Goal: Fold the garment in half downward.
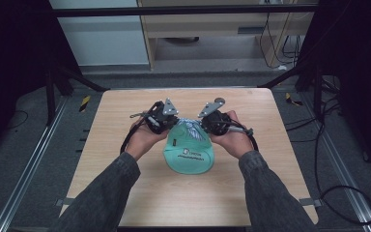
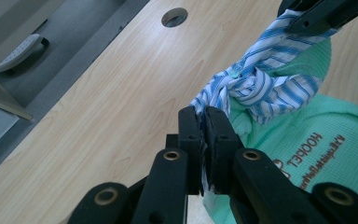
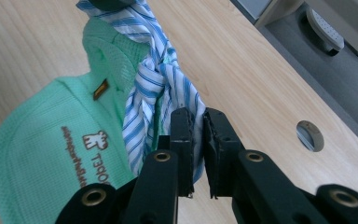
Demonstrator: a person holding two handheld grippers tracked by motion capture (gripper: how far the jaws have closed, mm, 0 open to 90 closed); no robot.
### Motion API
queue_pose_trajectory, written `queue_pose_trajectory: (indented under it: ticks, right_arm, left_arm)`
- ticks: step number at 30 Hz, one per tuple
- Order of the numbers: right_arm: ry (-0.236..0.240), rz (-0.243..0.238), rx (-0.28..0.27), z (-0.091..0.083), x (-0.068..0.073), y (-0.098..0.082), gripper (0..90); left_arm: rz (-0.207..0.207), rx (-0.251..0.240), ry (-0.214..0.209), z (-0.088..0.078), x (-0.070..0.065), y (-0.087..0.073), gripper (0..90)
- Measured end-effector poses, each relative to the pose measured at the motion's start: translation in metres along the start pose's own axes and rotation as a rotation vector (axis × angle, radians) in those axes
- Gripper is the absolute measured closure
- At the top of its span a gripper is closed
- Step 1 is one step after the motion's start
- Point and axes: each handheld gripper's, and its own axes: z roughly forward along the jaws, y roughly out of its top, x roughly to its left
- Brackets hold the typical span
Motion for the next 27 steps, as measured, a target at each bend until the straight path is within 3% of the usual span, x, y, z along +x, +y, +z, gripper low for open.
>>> queue_pose_trajectory:
  ticks: [5, 11, 27]
  right_arm:
    - [0.001, -0.005, -0.016, -0.006, 0.013, -0.013, 82.3]
    - [-0.001, -0.011, -0.018, -0.005, 0.029, -0.023, 82.4]
    - [0.034, -0.031, -0.007, 0.001, 0.053, -0.039, 81.5]
  left_arm:
    - [0.019, -0.013, 0.001, -0.005, -0.015, -0.009, 86.3]
    - [0.015, -0.025, -0.007, -0.007, -0.028, -0.024, 86.3]
    - [-0.006, -0.031, -0.041, -0.009, -0.046, -0.055, 86.2]
